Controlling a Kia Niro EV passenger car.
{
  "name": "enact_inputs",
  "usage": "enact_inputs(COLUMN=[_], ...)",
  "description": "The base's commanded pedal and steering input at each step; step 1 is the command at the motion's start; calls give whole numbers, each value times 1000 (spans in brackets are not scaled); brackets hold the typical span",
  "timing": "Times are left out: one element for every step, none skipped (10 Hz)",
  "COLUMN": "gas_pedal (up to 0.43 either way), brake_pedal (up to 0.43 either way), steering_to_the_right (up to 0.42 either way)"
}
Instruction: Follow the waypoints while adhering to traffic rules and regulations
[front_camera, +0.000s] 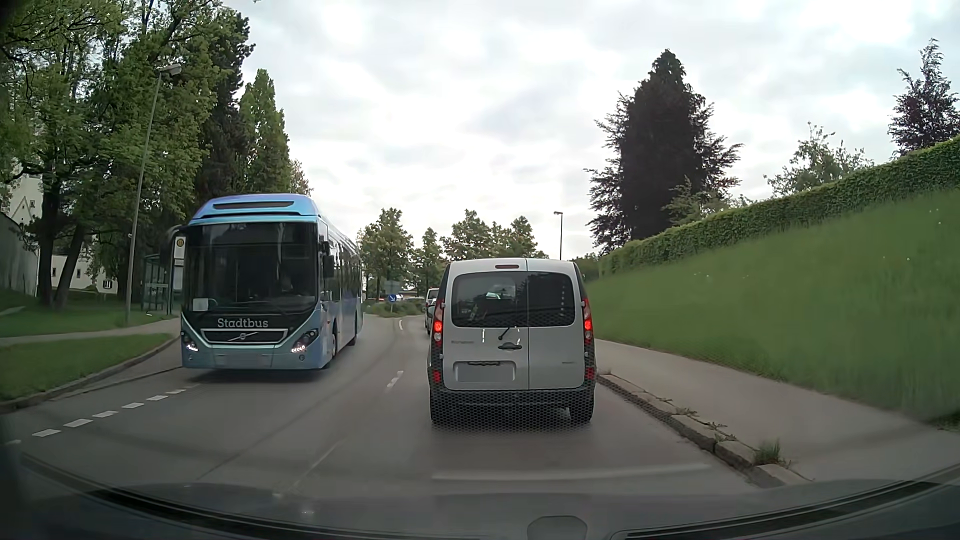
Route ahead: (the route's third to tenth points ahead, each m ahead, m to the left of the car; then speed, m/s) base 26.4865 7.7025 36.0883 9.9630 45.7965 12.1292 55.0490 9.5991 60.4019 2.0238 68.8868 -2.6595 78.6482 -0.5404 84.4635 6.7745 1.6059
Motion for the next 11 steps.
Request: enact_inputs(gas_pedal=[47,47,47,39,8,0,0,0,0,0,0], brake_pedal=[0,0,0,0,0,0,0,0,0,0,0], steering_to_the_right=[-32,-32,-32,-32,-32,-32,-32,-32,-32,-32,-32])
